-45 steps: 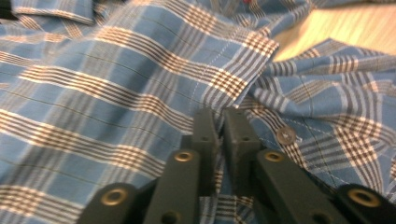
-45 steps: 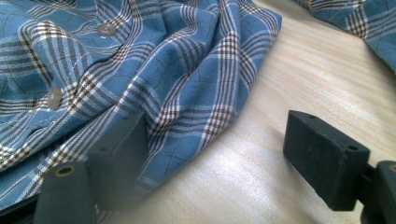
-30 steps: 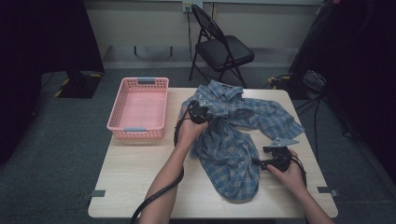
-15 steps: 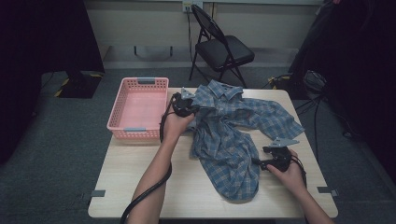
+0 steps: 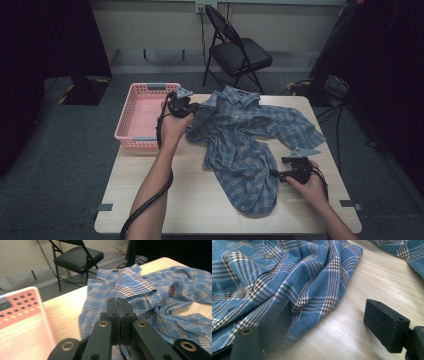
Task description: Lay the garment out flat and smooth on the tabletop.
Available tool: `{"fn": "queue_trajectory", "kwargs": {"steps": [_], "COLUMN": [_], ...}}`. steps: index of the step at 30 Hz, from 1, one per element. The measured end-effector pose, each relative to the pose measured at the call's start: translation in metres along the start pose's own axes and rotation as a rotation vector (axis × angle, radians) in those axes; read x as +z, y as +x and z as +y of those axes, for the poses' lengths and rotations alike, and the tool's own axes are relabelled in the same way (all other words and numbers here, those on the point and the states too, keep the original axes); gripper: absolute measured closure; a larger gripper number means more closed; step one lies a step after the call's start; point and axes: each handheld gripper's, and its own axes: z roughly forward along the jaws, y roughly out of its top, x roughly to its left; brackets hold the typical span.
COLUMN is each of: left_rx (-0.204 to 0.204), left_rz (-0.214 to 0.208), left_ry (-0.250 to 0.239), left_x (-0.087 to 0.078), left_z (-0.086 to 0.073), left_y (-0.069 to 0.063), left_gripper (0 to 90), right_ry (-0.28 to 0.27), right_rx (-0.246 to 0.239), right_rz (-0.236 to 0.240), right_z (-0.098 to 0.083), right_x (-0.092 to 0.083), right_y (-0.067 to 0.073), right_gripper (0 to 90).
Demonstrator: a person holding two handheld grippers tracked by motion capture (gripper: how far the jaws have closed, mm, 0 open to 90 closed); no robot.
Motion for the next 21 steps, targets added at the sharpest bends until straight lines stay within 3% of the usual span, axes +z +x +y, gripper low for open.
{"fn": "queue_trajectory", "kwargs": {"steps": [11,17,21], "left_rx": [-0.044,-0.080,-0.091], "left_rz": [0.051,0.094,0.146], "left_ry": [-0.036,-0.054,-0.054], "left_x": [-0.016,-0.025,-0.030], "left_z": [-0.003,-0.007,-0.011], "left_y": [0.024,0.047,0.067], "left_gripper": [89.0,89.1,89.0], "right_ry": [0.000,0.000,0.000], "right_rx": [0.000,-0.001,-0.001], "right_rz": [0.000,-0.001,-0.001], "right_z": [0.000,0.000,0.000], "right_x": [0.000,0.000,0.000], "right_y": [0.000,0.000,0.000], "right_gripper": [21.2,21.3,21.2]}}
